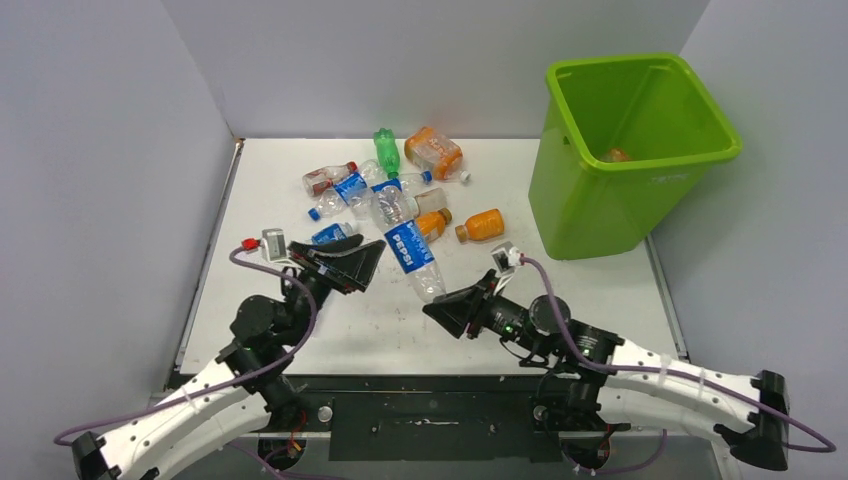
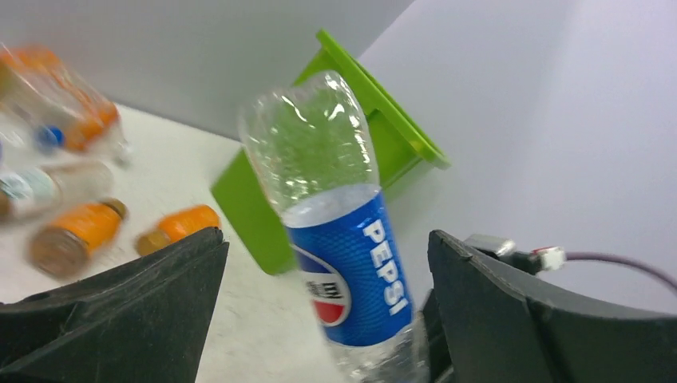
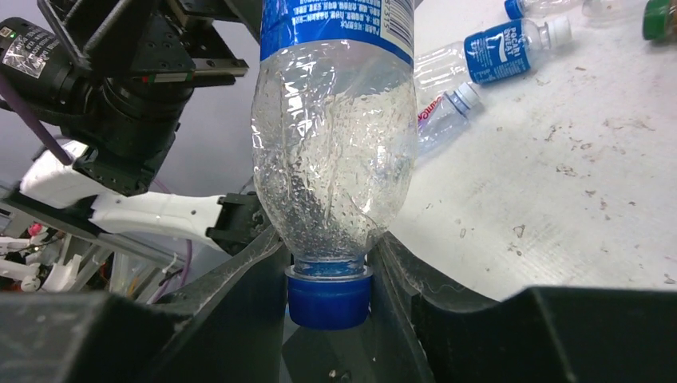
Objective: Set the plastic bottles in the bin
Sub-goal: Pick up the plastic bottle at the center of the board.
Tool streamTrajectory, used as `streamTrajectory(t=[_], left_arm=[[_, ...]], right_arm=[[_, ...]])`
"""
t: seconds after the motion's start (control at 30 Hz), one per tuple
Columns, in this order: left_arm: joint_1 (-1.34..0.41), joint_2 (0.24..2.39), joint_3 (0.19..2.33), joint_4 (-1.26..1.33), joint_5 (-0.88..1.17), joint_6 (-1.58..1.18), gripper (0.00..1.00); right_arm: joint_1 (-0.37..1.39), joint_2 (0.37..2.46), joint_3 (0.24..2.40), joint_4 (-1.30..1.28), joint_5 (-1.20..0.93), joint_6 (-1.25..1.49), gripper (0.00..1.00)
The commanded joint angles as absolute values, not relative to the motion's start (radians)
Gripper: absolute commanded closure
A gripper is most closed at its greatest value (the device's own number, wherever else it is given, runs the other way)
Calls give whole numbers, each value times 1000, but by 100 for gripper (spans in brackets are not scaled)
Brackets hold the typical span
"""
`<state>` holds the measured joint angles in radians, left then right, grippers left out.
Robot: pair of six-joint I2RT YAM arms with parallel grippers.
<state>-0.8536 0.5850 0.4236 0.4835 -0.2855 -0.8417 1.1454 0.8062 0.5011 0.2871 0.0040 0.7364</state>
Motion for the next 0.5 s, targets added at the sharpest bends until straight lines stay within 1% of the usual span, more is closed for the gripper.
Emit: streamTrajectory(t=[0.0, 0.1, 0.2, 0.27, 0.33, 0.47], left_arm=[[-842, 525, 645, 213, -321, -298, 4], [-842, 608, 809, -27, -264, 24, 4], [-850, 675, 898, -210, -145, 259, 4], [-873, 670, 891, -277, -37, 429, 4], [-901, 630, 837, -298, 43, 619, 4], [-953, 612, 835, -350, 23, 838, 4]], right_arm=[[1146, 681, 690, -127, 54, 675, 95], [1146, 692, 814, -365, 60, 641, 95], [1145, 737, 910, -560, 58, 608, 95], [1146, 763, 957, -642, 50, 588, 95], [1146, 788, 1009, -716, 49, 569, 95], [1146, 834, 1068, -833, 56, 533, 95]])
